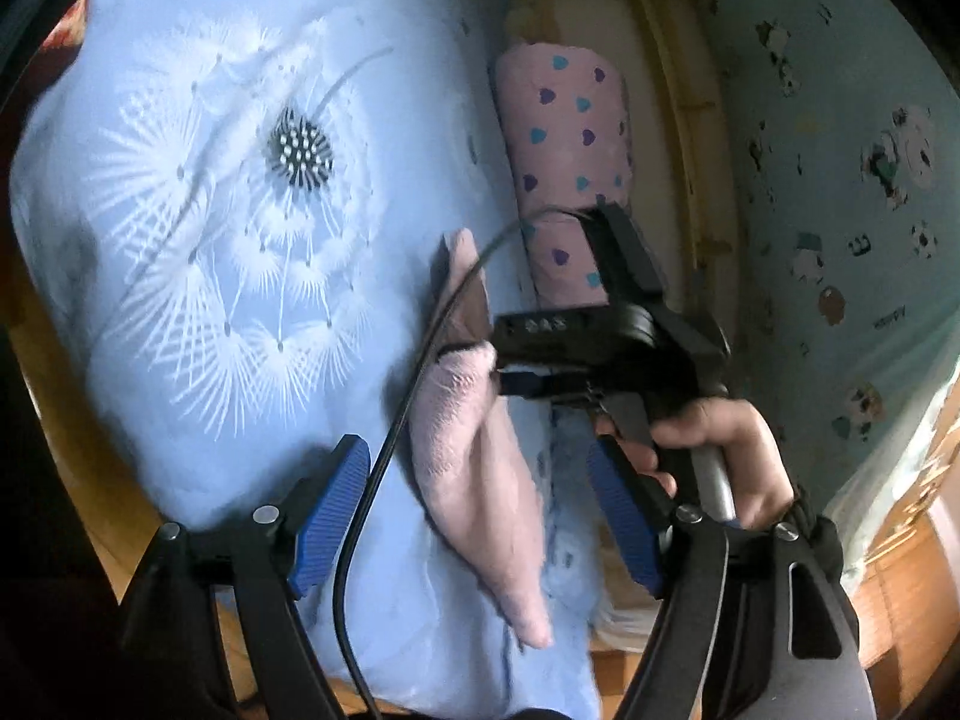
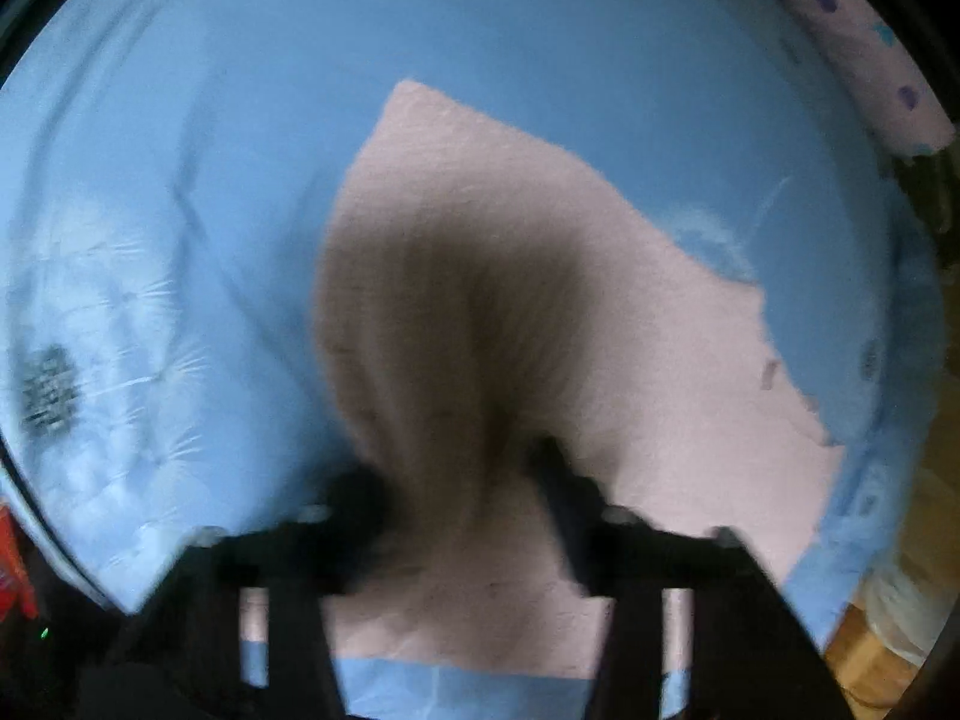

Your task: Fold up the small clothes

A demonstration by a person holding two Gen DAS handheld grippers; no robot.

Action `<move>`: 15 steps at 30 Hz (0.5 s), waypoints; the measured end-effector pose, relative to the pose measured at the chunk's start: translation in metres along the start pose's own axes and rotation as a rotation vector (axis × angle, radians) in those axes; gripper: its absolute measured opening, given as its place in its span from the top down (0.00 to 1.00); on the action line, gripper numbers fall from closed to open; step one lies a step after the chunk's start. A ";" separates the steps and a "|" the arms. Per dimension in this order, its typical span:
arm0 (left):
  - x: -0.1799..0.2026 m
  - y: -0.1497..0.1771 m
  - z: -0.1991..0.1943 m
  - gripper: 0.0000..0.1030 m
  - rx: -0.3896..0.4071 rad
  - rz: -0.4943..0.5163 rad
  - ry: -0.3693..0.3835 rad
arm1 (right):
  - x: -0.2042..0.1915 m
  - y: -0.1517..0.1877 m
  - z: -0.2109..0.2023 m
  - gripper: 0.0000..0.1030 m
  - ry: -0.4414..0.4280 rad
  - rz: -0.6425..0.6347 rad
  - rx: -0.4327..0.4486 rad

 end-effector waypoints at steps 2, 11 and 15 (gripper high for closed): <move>-0.001 -0.003 -0.001 0.46 0.025 0.018 -0.039 | 0.008 0.008 0.001 0.54 -0.036 -0.024 0.031; 0.030 -0.047 -0.046 0.46 0.146 0.179 -0.097 | 0.082 0.041 -0.008 0.30 -0.460 -0.019 0.267; 0.011 -0.047 -0.008 0.51 -0.014 0.132 -0.155 | 0.149 0.080 0.003 0.30 -0.537 0.013 0.380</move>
Point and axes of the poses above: each gripper's, at about its wrist camera, not at the fingertips, and z roughly the way its jaws point, x to its right, y to its underside, the point moved 7 cm from there along z, roughly the way its jaws point, and after that the axes turned 13 degrees about -x, right-handed, at the moved point
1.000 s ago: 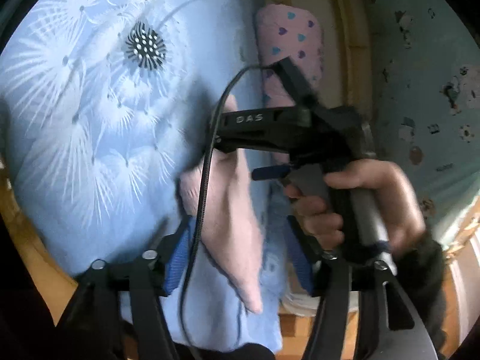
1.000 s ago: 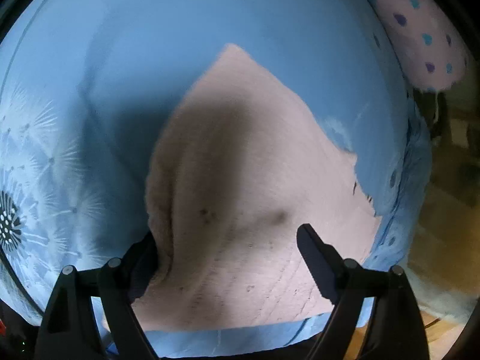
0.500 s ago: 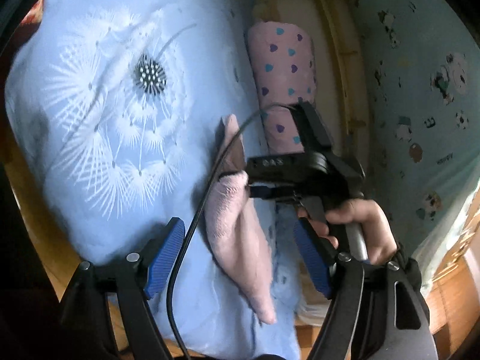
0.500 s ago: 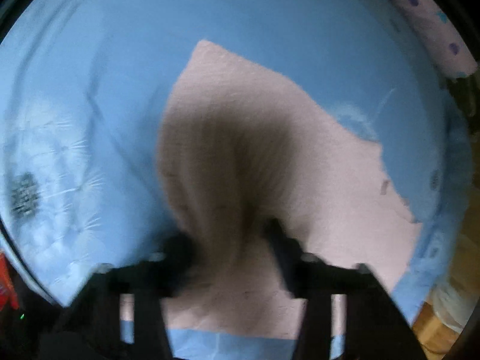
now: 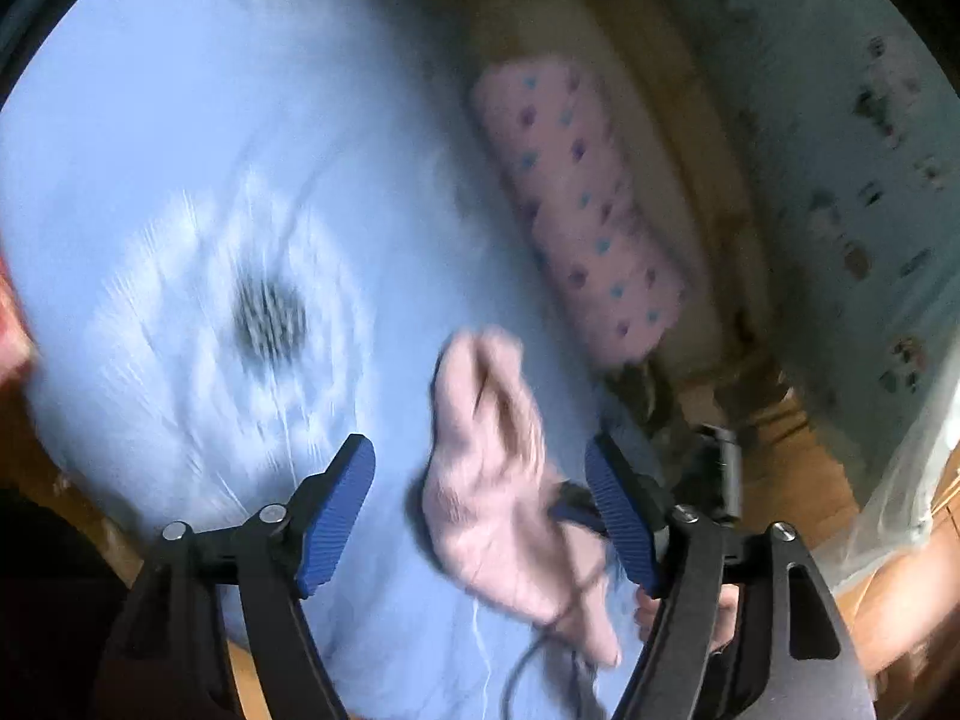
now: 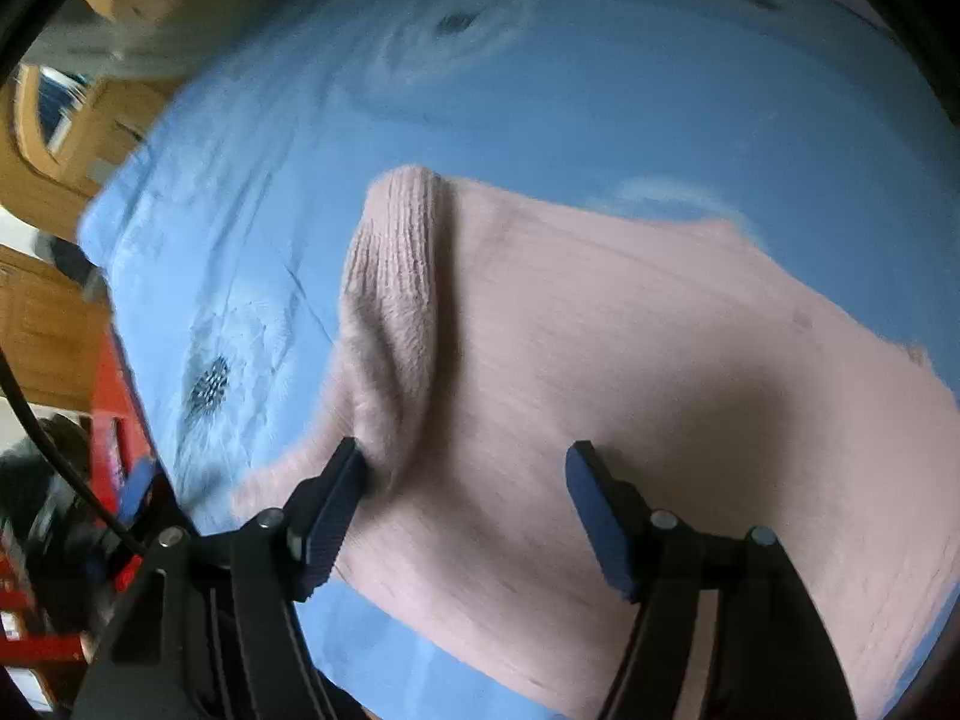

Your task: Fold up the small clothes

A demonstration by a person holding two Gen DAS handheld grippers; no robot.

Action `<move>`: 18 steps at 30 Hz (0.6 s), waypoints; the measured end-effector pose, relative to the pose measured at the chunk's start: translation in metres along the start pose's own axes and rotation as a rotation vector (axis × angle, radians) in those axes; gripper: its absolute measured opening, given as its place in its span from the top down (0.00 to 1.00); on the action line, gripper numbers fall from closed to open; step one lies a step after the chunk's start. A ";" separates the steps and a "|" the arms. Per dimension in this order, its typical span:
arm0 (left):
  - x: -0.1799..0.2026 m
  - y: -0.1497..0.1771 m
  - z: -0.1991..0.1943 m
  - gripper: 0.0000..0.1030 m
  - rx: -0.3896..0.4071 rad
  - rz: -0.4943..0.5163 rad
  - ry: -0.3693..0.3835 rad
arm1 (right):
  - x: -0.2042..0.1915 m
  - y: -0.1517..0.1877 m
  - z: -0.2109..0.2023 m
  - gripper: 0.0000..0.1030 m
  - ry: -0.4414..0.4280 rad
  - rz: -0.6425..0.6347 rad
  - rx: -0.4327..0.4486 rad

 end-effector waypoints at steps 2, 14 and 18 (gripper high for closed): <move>-0.006 0.011 0.030 0.55 -0.096 -0.019 -0.034 | 0.011 0.015 -0.006 0.30 -0.022 0.051 0.040; 0.069 0.027 0.044 0.57 0.085 0.405 -0.281 | 0.252 0.151 -0.132 0.13 0.034 0.608 0.543; 0.086 0.006 0.106 0.60 -0.118 0.547 -0.434 | 0.240 0.144 -0.104 0.15 0.012 0.576 0.485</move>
Point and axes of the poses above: each gripper's, at about its wrist camera, not at the fingertips, and z roughly the way its jaws point, x to its right, y to its underside, the point moved 7 cm from there along z, roughly the way its jaws point, and after that the axes turned 13 degrees about -x, right-handed, at the moved point
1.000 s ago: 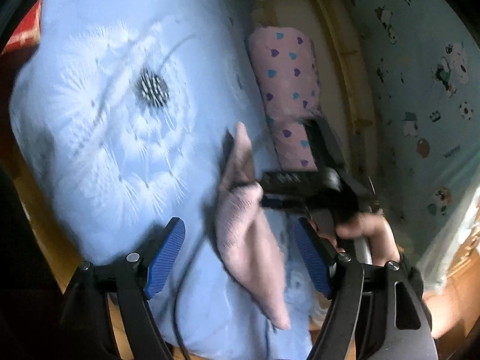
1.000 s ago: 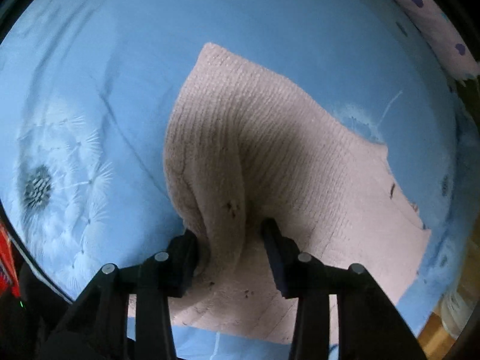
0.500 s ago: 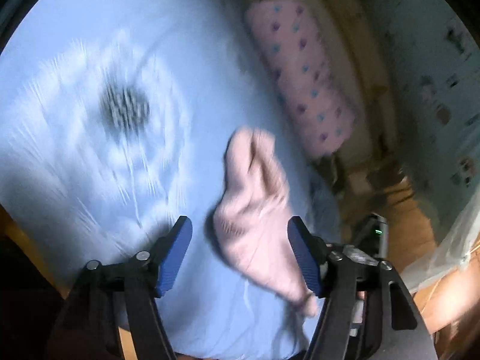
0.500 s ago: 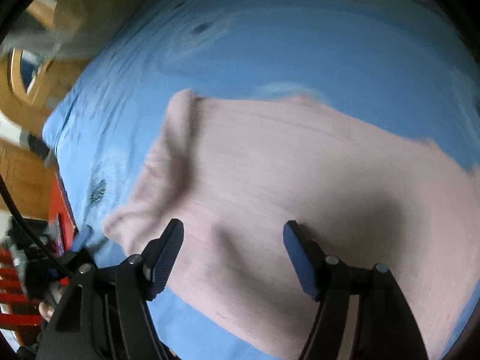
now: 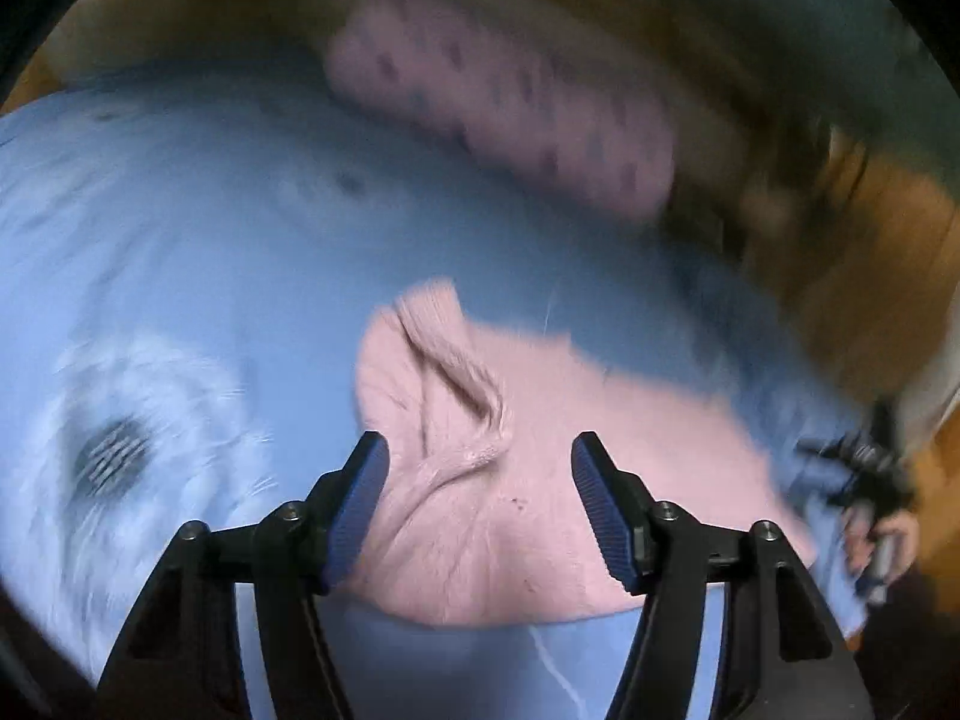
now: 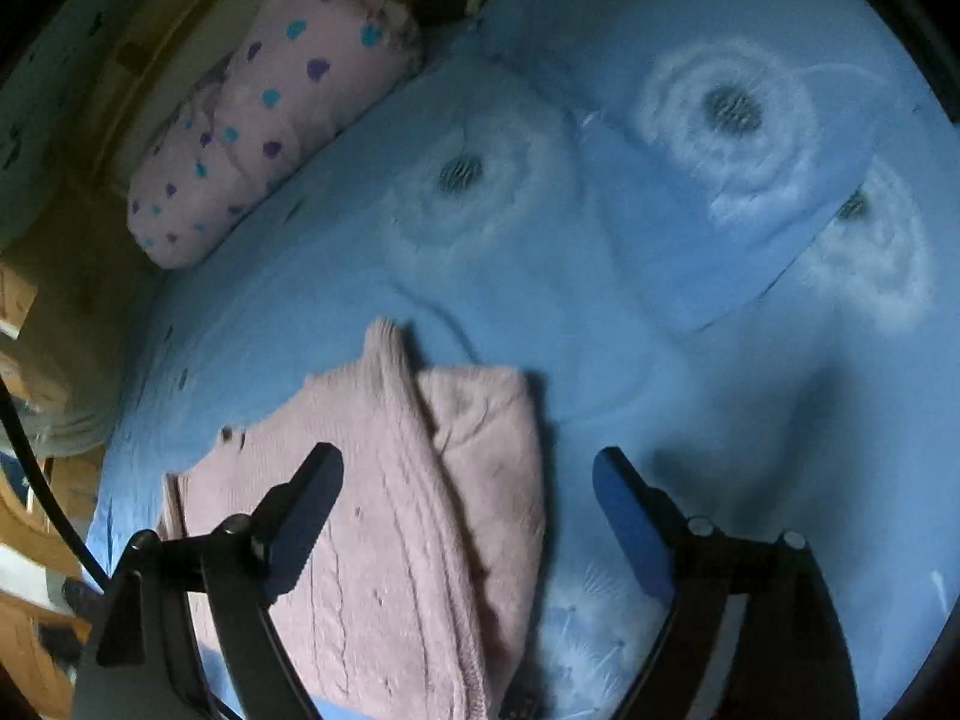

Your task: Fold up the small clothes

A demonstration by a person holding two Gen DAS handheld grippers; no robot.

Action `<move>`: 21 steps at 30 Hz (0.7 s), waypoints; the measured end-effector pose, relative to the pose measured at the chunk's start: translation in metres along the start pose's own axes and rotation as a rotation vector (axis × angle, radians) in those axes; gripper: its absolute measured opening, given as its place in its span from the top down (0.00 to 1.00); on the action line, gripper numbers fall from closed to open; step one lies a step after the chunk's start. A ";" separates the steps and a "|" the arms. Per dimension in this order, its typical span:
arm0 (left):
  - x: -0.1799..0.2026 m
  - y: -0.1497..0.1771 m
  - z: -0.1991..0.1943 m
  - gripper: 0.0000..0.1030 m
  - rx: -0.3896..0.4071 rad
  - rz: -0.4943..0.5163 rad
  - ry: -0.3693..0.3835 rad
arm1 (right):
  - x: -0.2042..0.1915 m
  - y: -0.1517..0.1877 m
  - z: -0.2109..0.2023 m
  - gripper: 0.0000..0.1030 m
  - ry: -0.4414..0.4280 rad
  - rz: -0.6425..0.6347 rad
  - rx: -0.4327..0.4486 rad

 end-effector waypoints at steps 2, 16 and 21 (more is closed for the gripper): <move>-0.011 -0.015 0.033 0.64 -0.083 -0.061 0.007 | -0.033 0.010 0.015 0.23 0.044 -0.107 0.012; -0.074 -0.039 0.039 0.83 -0.049 -0.293 0.274 | -0.057 0.011 0.045 0.92 0.006 -0.082 -0.031; -0.072 -0.052 0.031 0.71 -0.043 -0.325 0.383 | -0.033 0.006 0.030 0.92 0.010 -0.030 -0.003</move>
Point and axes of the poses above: each gripper's, at about its wrist camera, not at the fingertips, and z roughly the way its jaws point, x to its right, y to its underside, the point moved 7 cm from there along z, roughly the way its jaws point, and after that the axes turned 13 degrees about -x, right-handed, at the moved point
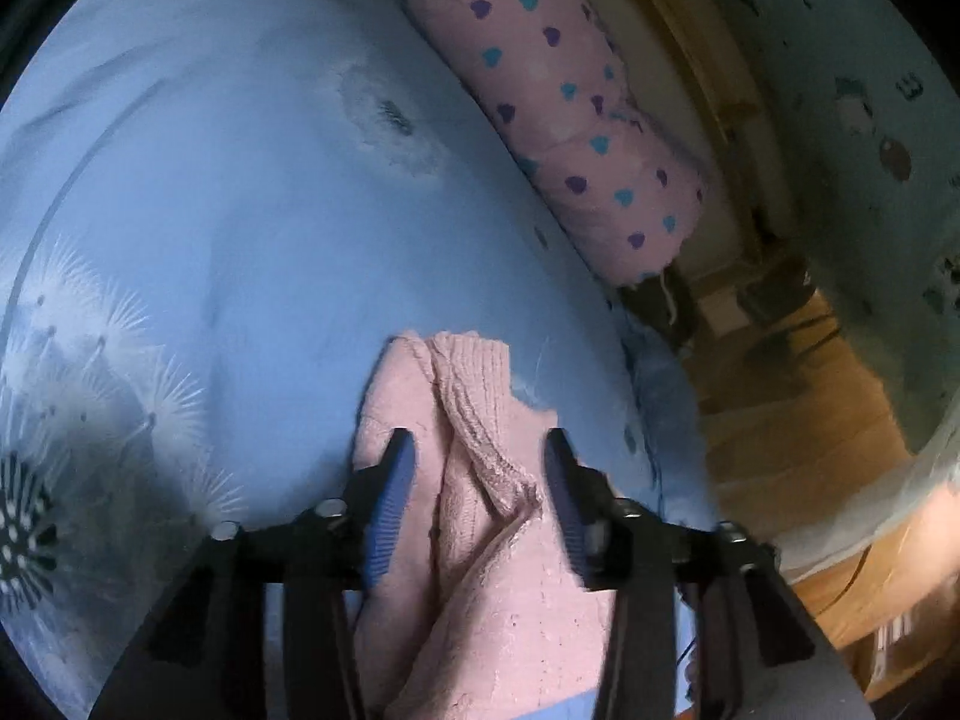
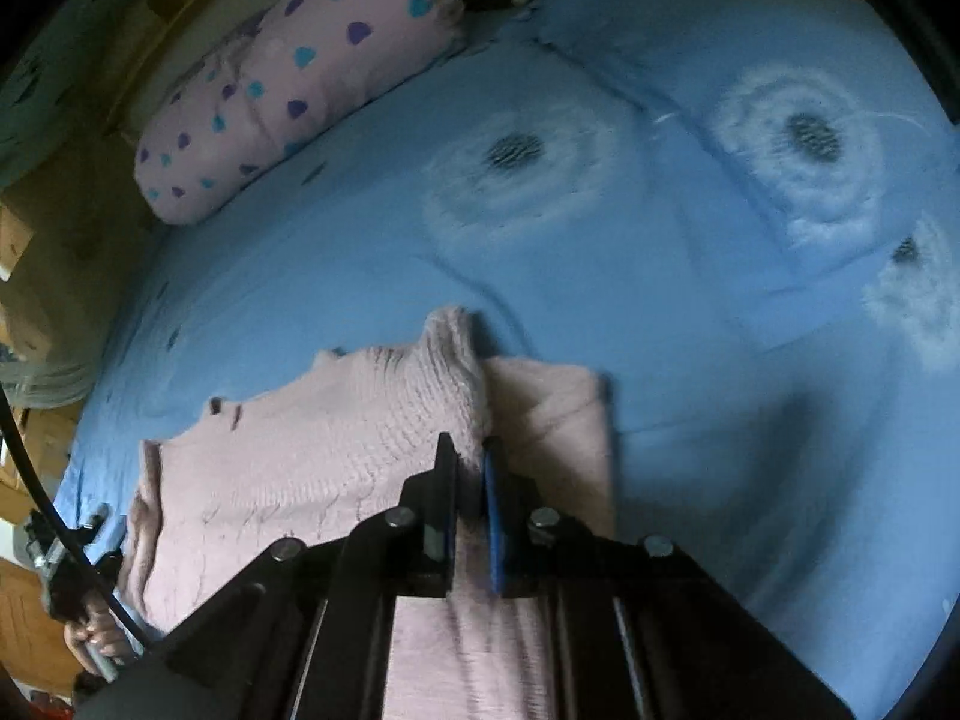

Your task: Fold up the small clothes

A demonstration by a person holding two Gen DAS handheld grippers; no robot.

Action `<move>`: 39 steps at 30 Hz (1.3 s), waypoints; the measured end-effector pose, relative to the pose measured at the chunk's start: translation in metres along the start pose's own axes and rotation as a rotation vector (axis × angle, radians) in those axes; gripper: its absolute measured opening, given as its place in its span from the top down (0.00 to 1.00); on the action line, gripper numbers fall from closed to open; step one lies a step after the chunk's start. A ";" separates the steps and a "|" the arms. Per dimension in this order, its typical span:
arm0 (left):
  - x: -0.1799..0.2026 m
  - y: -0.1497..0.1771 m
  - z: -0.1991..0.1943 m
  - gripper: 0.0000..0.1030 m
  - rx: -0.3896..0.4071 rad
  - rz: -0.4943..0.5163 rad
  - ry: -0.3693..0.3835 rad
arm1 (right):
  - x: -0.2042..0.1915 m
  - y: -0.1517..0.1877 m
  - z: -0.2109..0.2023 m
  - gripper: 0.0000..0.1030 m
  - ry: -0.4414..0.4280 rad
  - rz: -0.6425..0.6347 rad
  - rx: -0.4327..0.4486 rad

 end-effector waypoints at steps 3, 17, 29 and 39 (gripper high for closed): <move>0.012 0.002 0.007 0.70 -0.039 0.082 -0.074 | 0.001 0.000 0.005 0.92 0.021 0.002 -0.005; 0.016 0.021 0.046 0.73 -0.166 0.139 -0.149 | 0.004 0.013 0.025 0.52 -0.108 0.046 -0.071; -0.004 0.012 0.037 0.77 -0.092 0.007 -0.033 | -0.003 0.016 0.021 0.91 -0.005 0.023 -0.032; -0.004 0.010 0.037 1.00 -0.098 0.025 -0.064 | 0.020 0.011 -0.004 0.91 -0.025 0.075 0.021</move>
Point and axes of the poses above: each gripper's, at about its wrist camera, not at the fingertips, and z roughly the way its jaws point, x to its right, y to its underside, the point moved 7 cm from there along z, roughly the way its jaws point, and after that the axes turned 13 degrees about -x, right-handed, at the moved point
